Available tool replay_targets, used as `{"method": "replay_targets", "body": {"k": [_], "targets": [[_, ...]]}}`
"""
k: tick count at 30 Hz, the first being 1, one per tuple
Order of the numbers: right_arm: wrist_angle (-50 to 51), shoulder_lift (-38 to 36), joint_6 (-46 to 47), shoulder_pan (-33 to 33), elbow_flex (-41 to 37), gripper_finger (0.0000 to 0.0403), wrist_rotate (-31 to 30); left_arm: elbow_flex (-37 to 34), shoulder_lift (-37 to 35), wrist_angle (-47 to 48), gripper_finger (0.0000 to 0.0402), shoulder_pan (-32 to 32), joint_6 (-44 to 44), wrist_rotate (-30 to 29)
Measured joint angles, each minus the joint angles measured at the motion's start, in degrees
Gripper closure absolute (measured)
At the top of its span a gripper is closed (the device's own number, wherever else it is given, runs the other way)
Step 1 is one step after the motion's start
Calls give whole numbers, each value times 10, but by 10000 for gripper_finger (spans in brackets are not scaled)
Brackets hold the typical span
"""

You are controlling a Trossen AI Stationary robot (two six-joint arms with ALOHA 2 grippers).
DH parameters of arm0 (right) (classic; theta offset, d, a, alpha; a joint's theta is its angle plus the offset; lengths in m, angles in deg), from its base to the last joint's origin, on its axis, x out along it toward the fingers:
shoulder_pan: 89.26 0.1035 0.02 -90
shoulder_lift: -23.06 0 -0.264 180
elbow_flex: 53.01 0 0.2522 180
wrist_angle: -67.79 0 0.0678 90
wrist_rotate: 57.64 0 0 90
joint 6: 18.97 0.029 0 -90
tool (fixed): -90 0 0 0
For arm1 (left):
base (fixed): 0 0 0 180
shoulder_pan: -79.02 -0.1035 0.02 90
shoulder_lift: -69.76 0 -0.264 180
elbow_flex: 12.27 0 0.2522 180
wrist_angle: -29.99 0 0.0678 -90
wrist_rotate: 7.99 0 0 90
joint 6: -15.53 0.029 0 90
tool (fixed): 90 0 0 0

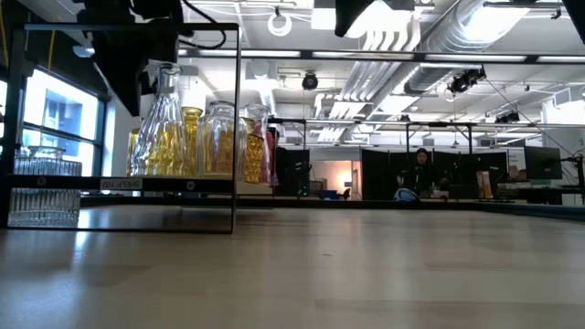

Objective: Sort vases onto shelf
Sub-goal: Adjust the yellow vases on the shelf

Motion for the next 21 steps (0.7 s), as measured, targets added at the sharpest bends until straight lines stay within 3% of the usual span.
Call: {"method": "replay_targets", "body": {"k": [8, 21], "targets": [[0, 0, -1, 0, 0, 403, 0, 0, 1, -75, 401, -1, -5, 15], [0, 0, -2, 0, 0, 403, 0, 0, 2, -110, 401, 0, -24, 29]]}}
